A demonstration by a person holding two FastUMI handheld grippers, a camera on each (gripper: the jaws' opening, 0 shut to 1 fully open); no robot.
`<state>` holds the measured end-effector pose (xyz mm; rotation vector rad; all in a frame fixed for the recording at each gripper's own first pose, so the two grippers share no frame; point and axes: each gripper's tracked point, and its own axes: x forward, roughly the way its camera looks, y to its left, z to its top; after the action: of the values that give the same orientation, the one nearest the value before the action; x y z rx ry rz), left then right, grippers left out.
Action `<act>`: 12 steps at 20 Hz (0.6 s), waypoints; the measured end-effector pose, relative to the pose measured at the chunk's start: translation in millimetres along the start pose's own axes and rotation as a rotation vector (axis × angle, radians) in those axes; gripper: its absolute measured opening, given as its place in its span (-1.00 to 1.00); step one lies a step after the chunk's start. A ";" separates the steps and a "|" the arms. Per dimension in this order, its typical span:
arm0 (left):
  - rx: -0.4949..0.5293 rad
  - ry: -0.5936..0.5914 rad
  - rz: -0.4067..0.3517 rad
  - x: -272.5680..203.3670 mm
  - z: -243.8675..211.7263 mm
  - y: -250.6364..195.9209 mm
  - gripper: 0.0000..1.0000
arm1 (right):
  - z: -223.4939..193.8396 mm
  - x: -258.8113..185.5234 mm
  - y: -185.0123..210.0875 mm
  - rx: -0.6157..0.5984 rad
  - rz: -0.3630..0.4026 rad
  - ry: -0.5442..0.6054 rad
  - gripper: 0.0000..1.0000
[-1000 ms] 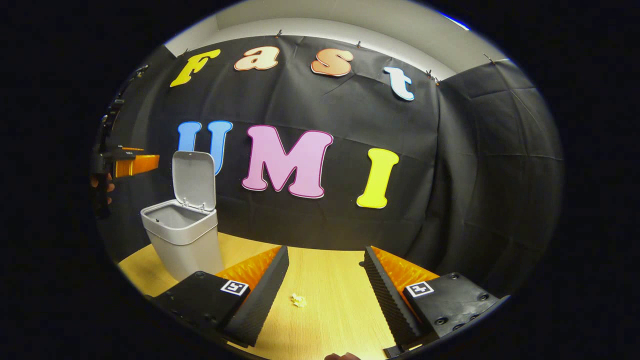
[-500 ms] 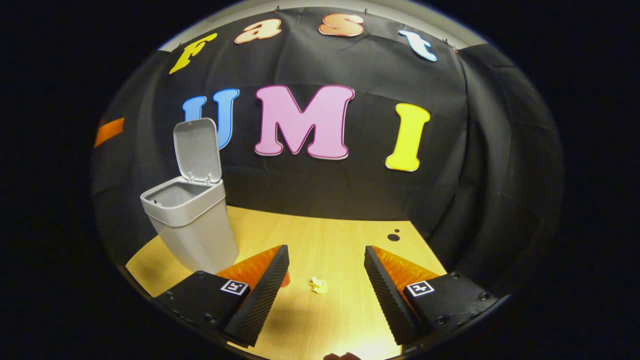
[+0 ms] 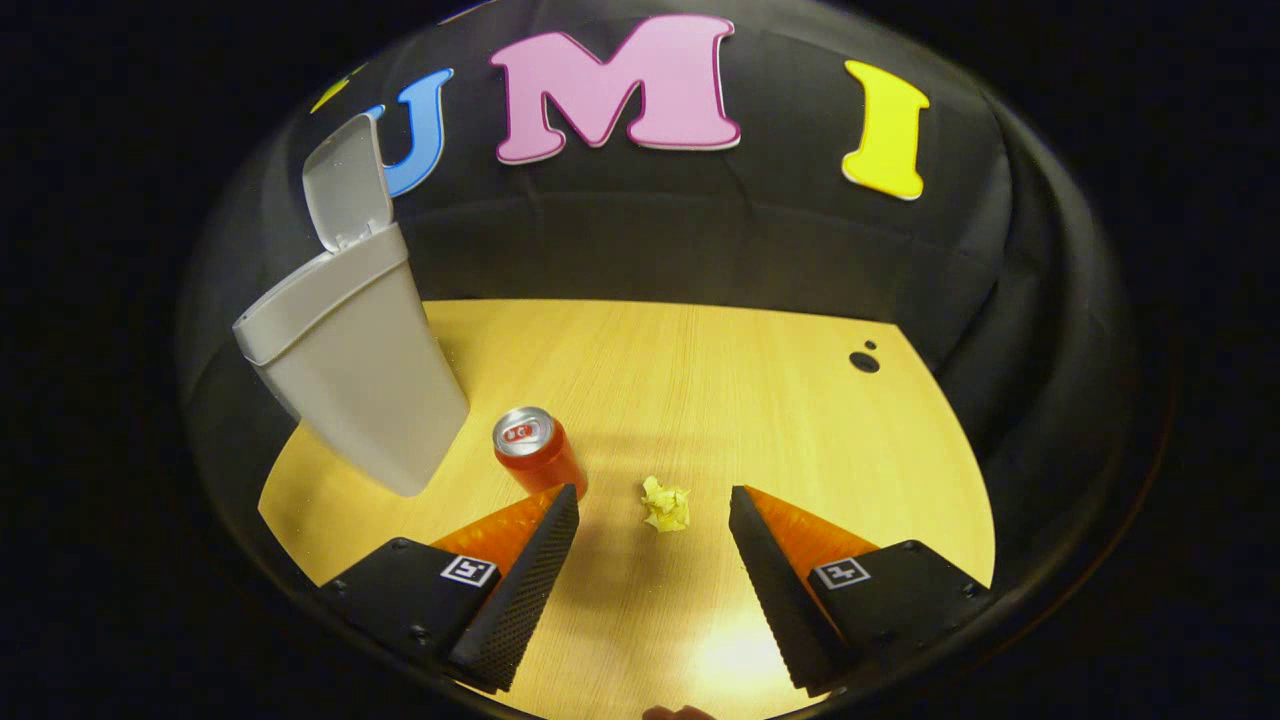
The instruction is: Press the lid of the desktop garbage bin to open it, pick up the crumpled paper on the desktop and throw it into the bin, then pick up the pop can on the desktop and drop it into the bin, and finally close the garbage bin lid.
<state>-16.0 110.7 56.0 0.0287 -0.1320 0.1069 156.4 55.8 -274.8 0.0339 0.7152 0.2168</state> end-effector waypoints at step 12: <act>0.072 0.112 0.195 -22.5 0.4 -31.7 0.89 | -59.9 111.7 -15.1 -0.038 0.057 0.234 0.81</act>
<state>-34.8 76.9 52.7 0.0812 -0.0186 0.3078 201.9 61.8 -393.9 -0.0073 0.9434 0.2917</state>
